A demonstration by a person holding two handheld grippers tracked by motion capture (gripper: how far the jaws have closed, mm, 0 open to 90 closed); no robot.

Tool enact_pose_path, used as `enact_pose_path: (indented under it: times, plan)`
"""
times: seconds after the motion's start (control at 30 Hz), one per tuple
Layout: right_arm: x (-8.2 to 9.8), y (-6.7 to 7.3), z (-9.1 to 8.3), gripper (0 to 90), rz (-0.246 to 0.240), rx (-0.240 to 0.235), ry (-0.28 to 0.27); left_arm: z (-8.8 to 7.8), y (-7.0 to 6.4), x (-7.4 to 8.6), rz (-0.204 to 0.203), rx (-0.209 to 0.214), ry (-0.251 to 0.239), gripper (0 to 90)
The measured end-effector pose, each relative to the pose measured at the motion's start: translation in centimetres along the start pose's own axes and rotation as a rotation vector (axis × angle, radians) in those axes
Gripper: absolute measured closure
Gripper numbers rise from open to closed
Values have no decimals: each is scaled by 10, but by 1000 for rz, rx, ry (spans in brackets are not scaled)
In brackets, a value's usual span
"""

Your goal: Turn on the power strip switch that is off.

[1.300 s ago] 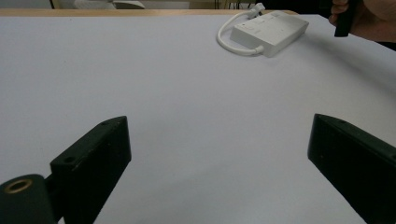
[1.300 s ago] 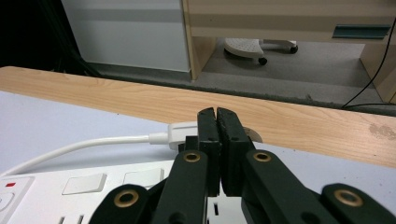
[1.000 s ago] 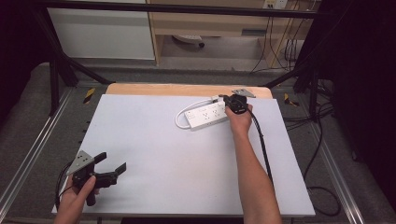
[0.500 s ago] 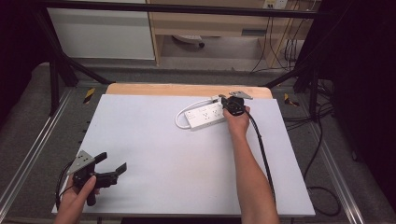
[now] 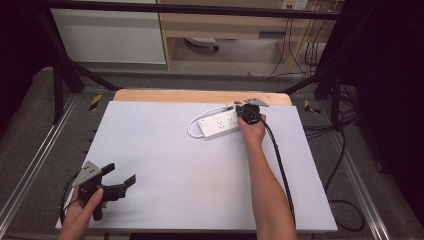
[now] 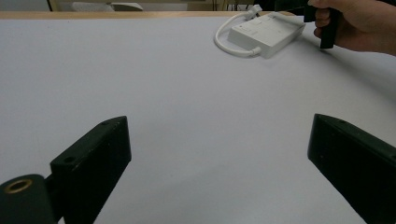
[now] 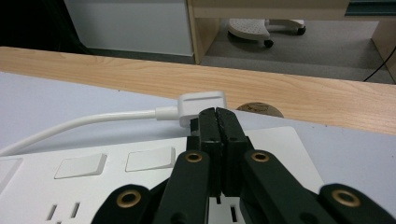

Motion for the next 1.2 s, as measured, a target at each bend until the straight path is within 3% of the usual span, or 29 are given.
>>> enact_pose_path:
  times: [0.63,1.2]
  plan:
    - [1,4,9,900,-18,10,38,0,1,0,0,-1,-2,61]
    - [4,2,11,900,4,5,43,0,0,0,-4,-3,2,61]
Point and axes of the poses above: each handheld gripper's, and its own axes: z roughly forward along the jaws, x roughly out of its underside, y roughly to its left, the point moved 8 cm from there along z, roughly forward along the jaws, and after that the axes turned 12 degrees about -x, right-handed, at the moved point
